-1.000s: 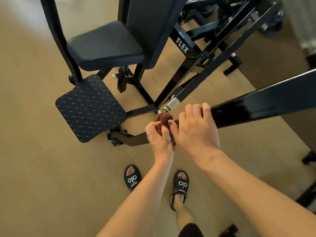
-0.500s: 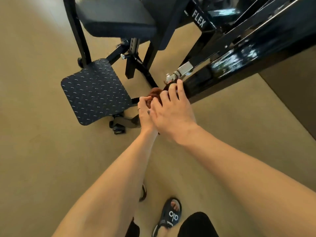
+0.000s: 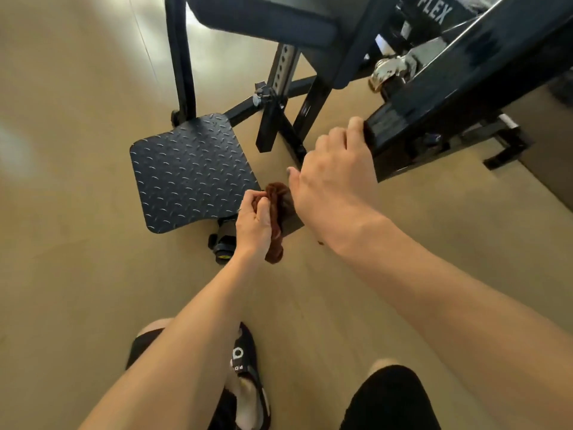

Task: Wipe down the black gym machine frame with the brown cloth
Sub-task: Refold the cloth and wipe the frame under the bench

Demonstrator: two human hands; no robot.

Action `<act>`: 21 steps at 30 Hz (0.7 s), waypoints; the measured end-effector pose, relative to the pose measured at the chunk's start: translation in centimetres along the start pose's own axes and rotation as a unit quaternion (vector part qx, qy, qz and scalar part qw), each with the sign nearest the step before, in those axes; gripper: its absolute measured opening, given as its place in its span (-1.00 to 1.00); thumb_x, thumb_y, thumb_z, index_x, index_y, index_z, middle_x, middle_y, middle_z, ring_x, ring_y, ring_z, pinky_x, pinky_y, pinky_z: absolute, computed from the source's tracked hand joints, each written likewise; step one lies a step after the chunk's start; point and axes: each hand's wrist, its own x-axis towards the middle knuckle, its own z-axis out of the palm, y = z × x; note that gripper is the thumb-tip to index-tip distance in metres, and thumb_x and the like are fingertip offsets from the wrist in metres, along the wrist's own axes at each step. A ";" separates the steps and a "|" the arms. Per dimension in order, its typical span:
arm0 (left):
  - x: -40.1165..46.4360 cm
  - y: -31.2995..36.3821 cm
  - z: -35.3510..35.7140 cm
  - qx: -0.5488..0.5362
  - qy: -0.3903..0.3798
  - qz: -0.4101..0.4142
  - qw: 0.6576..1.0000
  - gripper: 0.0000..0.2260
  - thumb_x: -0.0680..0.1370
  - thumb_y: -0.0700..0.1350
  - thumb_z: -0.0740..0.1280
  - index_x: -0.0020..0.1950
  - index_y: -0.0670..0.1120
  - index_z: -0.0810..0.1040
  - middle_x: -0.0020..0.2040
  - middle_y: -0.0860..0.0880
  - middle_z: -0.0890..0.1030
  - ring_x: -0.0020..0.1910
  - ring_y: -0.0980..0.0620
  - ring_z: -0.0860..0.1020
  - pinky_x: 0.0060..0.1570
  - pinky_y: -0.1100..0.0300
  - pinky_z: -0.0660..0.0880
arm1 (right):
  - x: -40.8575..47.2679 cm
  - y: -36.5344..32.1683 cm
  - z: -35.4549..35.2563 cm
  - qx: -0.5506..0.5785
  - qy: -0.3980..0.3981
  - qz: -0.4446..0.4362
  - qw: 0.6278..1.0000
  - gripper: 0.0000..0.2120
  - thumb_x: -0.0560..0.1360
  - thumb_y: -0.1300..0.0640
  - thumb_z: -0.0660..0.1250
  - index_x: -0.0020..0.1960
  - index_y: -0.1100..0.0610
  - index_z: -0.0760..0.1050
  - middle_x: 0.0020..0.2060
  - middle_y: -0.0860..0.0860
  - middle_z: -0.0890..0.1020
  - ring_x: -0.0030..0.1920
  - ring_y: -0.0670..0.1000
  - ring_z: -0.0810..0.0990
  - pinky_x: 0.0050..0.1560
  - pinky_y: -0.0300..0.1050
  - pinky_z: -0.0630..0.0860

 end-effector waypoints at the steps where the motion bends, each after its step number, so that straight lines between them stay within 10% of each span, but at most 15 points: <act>1: 0.4 -1.3 -0.3 -0.005 0.008 0.002 1.000 -0.84 0.71 0.03 0.13 -0.03 0.17 0.42 0.01 -0.04 0.54 -0.01 -0.03 0.56 -0.07 0.10 0.56 | 0.1 -1.0 0.4 -0.005 0.006 0.013 1.000 -0.52 0.70 -0.19 0.06 0.15 0.14 0.58 0.13 0.18 0.62 0.29 0.26 0.49 0.52 0.27 0.13; 9: 2.6 -6.9 -0.2 -0.029 0.076 0.068 0.994 -0.79 0.67 -0.10 0.17 -0.13 0.06 0.47 -0.19 0.02 0.53 -0.21 0.07 0.49 -0.30 0.38 0.40 | 1.7 -8.2 6.8 -0.067 0.092 -0.015 0.993 -0.51 0.67 -0.17 0.24 -0.18 0.23 0.34 -0.26 0.18 0.41 0.04 0.14 0.62 0.32 0.08 0.40; 13: 1.4 -5.4 0.3 -0.050 0.076 0.122 0.988 -0.83 0.64 -0.07 0.16 -0.08 0.04 0.50 -0.13 -0.03 0.56 -0.17 0.05 0.52 -0.22 0.30 0.42 | 2.0 -8.2 7.6 -0.057 0.168 0.072 0.981 -0.30 0.57 -0.27 0.34 -0.34 0.30 0.22 -0.48 0.22 0.23 -0.29 0.14 0.38 0.14 -0.05 0.49; 21: 5.9 -9.0 -0.8 -0.067 0.013 0.057 0.996 -0.80 0.63 -0.04 0.18 -0.15 0.07 0.52 -0.25 0.04 0.53 -0.24 0.06 0.50 -0.20 0.13 0.51 | 3.2 -8.1 8.5 -0.071 0.215 0.034 0.973 -0.53 0.55 -0.26 0.33 -0.32 0.09 0.58 -0.43 0.06 0.61 -0.31 0.04 0.61 0.07 -0.03 0.54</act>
